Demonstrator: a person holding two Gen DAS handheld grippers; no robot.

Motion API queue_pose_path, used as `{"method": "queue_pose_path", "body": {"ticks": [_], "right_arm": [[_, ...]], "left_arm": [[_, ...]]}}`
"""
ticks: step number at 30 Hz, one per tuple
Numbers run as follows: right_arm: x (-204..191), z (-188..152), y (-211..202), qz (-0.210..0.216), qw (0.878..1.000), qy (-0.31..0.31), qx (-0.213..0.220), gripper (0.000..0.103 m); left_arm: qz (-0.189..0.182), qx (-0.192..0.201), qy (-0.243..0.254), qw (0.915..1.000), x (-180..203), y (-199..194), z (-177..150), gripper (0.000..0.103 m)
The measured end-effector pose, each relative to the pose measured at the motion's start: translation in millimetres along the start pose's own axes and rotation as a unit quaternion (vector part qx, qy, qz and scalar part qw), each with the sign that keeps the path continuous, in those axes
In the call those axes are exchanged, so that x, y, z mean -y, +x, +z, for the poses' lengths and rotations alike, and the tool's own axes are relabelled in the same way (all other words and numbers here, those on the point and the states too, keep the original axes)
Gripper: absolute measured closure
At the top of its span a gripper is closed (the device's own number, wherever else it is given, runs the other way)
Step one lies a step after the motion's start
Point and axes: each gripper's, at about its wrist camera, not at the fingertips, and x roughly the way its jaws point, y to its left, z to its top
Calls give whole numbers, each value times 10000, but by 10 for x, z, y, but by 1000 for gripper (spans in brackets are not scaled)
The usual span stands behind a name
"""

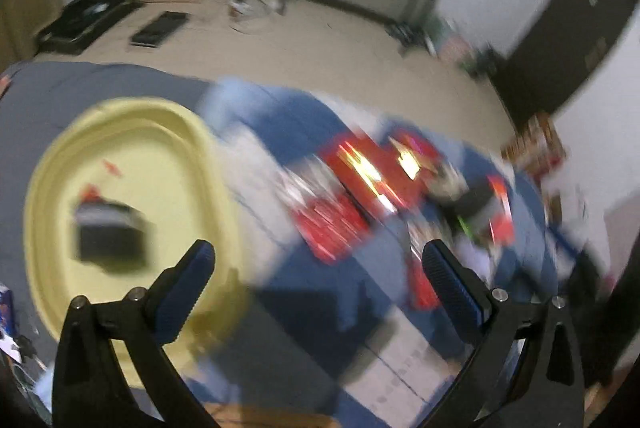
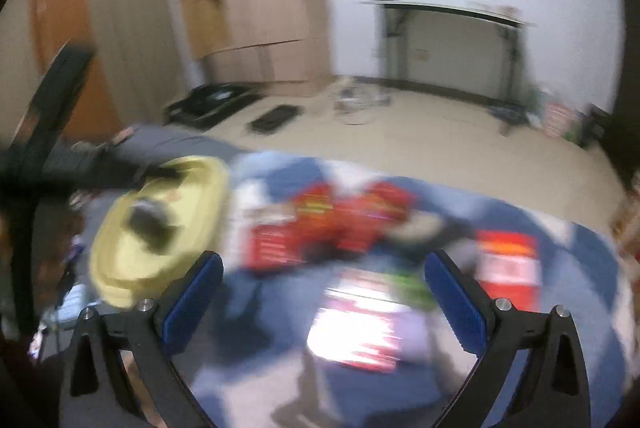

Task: Organize rigid objects
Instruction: 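Grasp the red-silver pack with the left tool while the right tool grasps the Double Happiness pack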

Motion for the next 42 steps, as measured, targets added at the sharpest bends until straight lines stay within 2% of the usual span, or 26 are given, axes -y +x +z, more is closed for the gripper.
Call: {"method": "queue_pose_path", "body": {"ticks": [3,6,10,12,14,18,22,25,27,34,37,38,39,40,42], "right_arm": [[547,-139,-57,-651,9973,348,-50,0],[862,-267,93,-921,9930,716,-196,0],[1056,-386,392,-1001,9886,1036,-427,0],[1022,-380,595,-1008,9883,1011,-542,0],[986,-349,698,-996,9892,897,-592,0],[1046,-344,854,-1044,9894,721,-699,0],[1079,-330,1008,-1202,9890,536,-672,0],[1165,-374,1027,-1299,9875,659,-598,0],[1217,-389,1057,-1290,9871,765,-568,0],[1198,-327,1184,-1322,9880,569,-558,1],[1235,-345,1215,-1364,9873,598,-556,11],[1239,-351,1196,-1352,9877,603,-501,20],[1240,-350,1170,-1326,9883,601,-451,35],[1245,-353,1150,-1307,9887,610,-408,43],[1265,-367,1102,-1284,9888,674,-360,47]], "left_arm": [[139,-362,545,9978,449,327,-255,0],[248,-610,934,9934,718,629,-466,0],[315,-670,969,9925,893,886,-623,0],[262,-660,1005,9924,986,997,-652,0],[439,-605,1074,9914,1059,1111,-659,0],[533,-355,893,9940,1038,1170,-596,0],[665,-252,1075,9917,903,1150,-550,0],[836,-128,1056,9908,769,1125,-512,0],[810,-91,1044,9912,747,1154,-453,0],[691,57,1003,9925,764,1250,-335,1],[765,158,912,9928,739,1210,-362,17],[792,199,902,9926,735,1186,-365,27],[801,250,903,9924,721,1162,-368,47],[797,279,922,9922,728,1144,-370,46],[814,241,929,9920,726,1106,-418,46]]}}
